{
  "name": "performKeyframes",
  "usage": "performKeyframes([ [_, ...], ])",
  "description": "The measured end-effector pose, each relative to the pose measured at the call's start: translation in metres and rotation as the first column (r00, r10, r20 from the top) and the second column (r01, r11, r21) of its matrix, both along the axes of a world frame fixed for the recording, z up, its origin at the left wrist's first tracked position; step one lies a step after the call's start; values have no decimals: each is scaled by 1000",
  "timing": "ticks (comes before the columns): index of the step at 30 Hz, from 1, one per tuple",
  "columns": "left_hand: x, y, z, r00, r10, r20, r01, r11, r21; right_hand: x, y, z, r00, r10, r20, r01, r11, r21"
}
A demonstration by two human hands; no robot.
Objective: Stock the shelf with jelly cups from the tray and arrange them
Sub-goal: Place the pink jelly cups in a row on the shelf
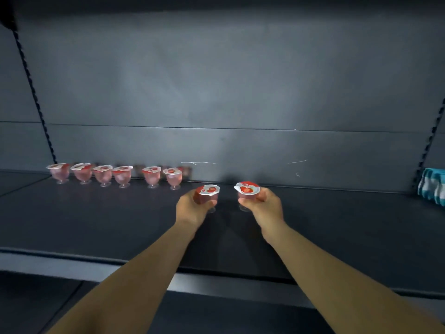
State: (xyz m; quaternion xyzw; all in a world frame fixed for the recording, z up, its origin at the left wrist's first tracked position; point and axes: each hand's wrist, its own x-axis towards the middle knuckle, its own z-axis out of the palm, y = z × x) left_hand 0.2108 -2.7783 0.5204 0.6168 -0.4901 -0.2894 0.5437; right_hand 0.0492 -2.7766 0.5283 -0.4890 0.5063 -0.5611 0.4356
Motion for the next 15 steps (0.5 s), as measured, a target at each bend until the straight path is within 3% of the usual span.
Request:
performKeyframes([
  [9,20,-101,-9,993,86,75,-83,995,-52,33,-102,-15,1000,-23,-18,23,1000,-5],
  [15,26,-124,-12,991,83,102,-78,995,-54,41,-125,-16,996,14,-82,-15,1000,-12],
])
